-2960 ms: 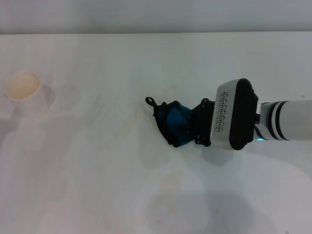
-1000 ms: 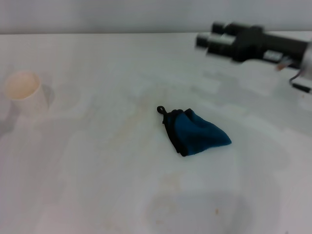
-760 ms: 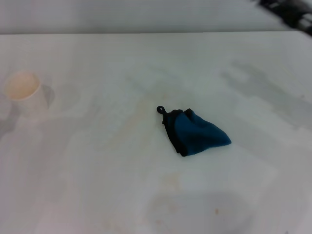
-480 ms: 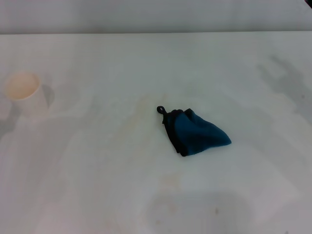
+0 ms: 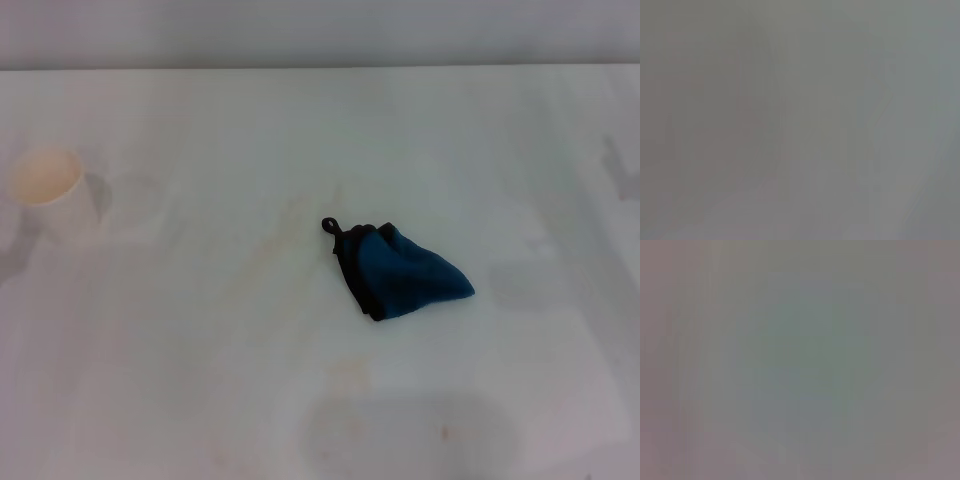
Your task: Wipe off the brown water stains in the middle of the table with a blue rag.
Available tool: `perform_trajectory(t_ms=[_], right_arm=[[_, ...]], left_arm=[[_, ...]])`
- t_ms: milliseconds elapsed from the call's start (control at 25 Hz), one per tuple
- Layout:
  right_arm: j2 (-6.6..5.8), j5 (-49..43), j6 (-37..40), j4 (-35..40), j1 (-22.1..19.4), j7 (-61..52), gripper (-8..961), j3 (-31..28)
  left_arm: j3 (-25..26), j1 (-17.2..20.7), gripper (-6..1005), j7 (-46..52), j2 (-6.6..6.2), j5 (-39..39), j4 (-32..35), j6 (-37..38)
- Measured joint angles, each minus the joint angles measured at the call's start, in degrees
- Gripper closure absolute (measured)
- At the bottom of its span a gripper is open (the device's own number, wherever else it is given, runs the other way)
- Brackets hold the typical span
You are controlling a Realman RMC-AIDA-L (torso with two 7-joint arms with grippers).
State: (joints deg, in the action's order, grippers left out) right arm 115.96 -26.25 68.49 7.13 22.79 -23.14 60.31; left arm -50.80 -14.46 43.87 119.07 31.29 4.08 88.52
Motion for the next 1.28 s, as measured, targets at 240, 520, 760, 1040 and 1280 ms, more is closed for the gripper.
perform_trajectory(t_ms=[240, 520, 760, 1040, 1280], right_arm=[[-0.01, 0.1, -4.2, -0.2, 1.7, 0.1, 229, 0.2], [0.12, 0.2, -7.9, -0.4, 3.4, -0.2, 228, 0.3], [0.15, 0.4, -9.3, -0.4, 3.6, -0.3, 229, 0.0], [0.15, 2.3, -11.2, -0.4, 3.8, -0.3, 229, -0.1], [0.15, 2.4, -11.6, -0.4, 3.9, -0.3, 229, -0.1]], left_arm=[[0.3, -1.0, 112, -3.3, 0.16, -0.1, -1.5, -1.9], [0.4, -3.0, 111, -8.0, 0.20, -2.2, -2.6, -5.6], [0.4, -5.4, 111, -10.8, 0.29, -3.1, -3.2, -10.5], [0.4, -7.7, 111, -10.9, 0.29, -5.3, -4.2, -13.5], [0.4, -7.8, 111, -11.0, 0.23, -5.4, -4.0, -13.9]])
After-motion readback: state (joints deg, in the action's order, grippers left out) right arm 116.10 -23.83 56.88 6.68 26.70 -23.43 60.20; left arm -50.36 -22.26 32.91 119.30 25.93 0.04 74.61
